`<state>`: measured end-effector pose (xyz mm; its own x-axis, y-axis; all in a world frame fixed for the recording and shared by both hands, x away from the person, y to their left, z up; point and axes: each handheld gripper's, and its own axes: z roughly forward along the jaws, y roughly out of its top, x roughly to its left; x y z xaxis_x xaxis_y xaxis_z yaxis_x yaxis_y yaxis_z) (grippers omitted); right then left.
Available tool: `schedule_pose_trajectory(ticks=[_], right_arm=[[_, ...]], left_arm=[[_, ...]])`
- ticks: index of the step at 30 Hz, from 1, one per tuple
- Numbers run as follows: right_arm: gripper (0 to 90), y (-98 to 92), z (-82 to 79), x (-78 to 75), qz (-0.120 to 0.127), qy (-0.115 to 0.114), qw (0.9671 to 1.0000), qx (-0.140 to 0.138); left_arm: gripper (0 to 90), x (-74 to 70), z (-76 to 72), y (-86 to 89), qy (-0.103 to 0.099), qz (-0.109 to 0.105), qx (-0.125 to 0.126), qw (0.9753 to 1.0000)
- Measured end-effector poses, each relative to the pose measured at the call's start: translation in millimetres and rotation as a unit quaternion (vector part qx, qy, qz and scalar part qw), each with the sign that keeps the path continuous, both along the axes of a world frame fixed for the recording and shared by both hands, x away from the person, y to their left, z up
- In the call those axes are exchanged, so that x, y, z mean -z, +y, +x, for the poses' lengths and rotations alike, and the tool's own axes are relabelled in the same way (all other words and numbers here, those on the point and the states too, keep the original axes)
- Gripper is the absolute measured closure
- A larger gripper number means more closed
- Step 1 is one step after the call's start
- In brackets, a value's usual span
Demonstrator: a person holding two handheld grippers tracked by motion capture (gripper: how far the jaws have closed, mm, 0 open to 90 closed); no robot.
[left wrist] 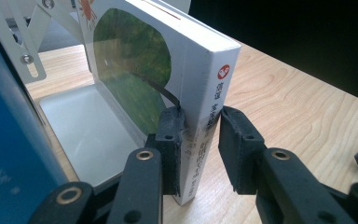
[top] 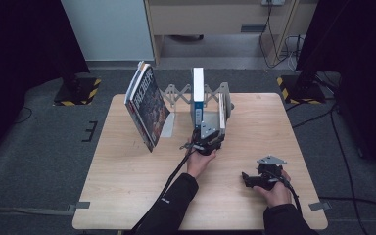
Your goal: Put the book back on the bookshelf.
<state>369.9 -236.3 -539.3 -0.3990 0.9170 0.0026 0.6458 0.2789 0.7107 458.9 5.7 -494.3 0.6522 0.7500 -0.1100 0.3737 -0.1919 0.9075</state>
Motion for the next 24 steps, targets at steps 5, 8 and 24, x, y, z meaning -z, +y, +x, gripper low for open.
schedule_pose_trajectory(ticks=[5, 8, 24], right_arm=[[3.1, 0.1, 0.0, -0.1, 0.001, 0.001, 1.0000, 0.000], [3.1, 0.4, -0.2, -0.2, 0.002, 0.002, 1.0000, 0.001], [2.8, 0.2, 0.2, 0.0, 0.000, 0.001, 1.0000, 0.000]], left_arm=[[68.0, -0.9, 4.9, -1.9, 0.005, -0.002, -0.001, 1.0000], [67.4, -1.9, 7.2, -4.5, 0.006, 0.000, -0.003, 1.0000], [59.6, -12.2, 1.3, -4.4, -0.007, 0.034, 0.009, 0.9994]])
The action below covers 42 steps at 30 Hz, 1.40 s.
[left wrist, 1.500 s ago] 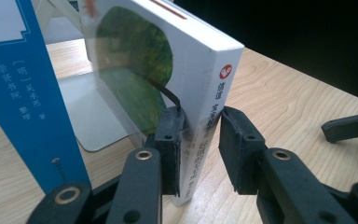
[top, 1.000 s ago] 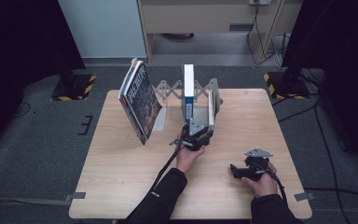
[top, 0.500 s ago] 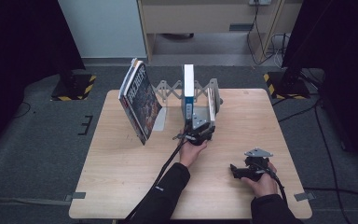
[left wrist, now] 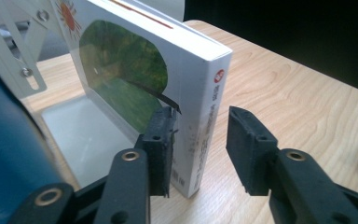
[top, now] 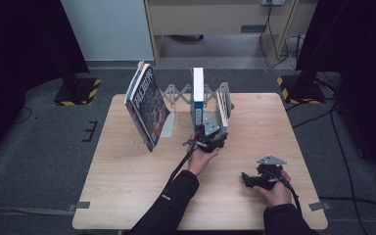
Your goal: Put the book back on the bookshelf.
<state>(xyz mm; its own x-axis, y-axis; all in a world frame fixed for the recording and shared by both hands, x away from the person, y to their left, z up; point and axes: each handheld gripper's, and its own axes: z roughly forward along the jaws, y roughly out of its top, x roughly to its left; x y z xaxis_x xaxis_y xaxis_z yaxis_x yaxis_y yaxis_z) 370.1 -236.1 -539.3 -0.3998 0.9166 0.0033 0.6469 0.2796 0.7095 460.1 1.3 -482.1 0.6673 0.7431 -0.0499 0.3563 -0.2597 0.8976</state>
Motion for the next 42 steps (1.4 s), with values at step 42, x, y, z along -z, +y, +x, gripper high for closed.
schedule_pose_trajectory(ticks=[42], right_arm=[[2.8, 0.3, -0.2, 0.2, 0.000, -0.001, 1.0000, 0.002]], left_arm=[[27.2, 16.4, -91.0, 190.0, 0.112, 0.061, -0.025, 0.9915]])
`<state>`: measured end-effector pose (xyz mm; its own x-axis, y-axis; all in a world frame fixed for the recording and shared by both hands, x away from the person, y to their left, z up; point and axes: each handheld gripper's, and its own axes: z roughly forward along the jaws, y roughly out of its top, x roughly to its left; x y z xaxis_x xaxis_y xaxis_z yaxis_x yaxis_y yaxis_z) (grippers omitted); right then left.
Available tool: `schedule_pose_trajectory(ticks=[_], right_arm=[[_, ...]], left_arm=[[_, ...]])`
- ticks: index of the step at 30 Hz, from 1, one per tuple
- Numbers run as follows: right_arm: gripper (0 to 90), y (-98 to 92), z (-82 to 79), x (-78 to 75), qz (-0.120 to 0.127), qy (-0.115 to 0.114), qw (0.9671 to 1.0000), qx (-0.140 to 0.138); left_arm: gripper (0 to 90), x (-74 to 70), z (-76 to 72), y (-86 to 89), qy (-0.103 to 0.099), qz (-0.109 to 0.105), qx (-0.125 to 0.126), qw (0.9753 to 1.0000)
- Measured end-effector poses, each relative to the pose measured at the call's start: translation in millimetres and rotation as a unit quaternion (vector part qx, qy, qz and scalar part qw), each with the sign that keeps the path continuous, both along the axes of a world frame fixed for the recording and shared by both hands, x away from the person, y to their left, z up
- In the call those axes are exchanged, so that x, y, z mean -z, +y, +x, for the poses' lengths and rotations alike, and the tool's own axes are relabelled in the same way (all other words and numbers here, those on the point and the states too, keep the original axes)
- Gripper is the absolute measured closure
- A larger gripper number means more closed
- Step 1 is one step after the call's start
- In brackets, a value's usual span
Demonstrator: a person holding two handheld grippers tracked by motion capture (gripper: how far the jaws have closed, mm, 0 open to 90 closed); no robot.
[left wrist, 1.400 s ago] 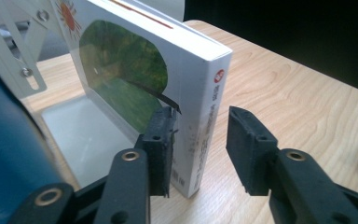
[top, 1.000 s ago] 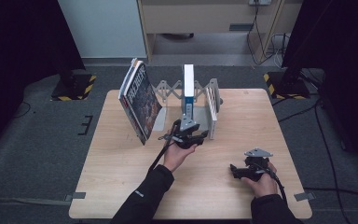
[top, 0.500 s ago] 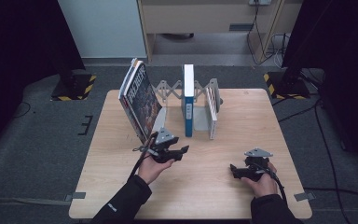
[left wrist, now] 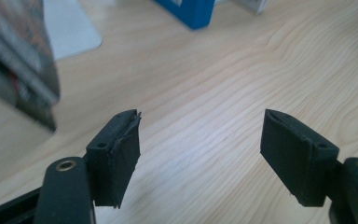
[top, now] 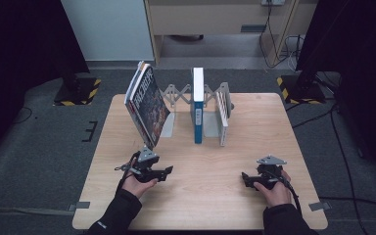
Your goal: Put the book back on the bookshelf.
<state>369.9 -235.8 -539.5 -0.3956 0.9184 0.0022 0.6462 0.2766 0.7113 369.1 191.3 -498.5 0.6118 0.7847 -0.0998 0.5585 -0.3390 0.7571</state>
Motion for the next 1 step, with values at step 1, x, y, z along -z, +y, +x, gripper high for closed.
schedule_pose_trajectory(ticks=[1], right_arm=[[2.9, 0.0, 0.0, 0.0, 0.000, 0.000, 1.0000, 0.000]], left_arm=[[25.8, 2.5, -0.4, 3.1, 0.006, 0.007, -0.003, 1.0000]])
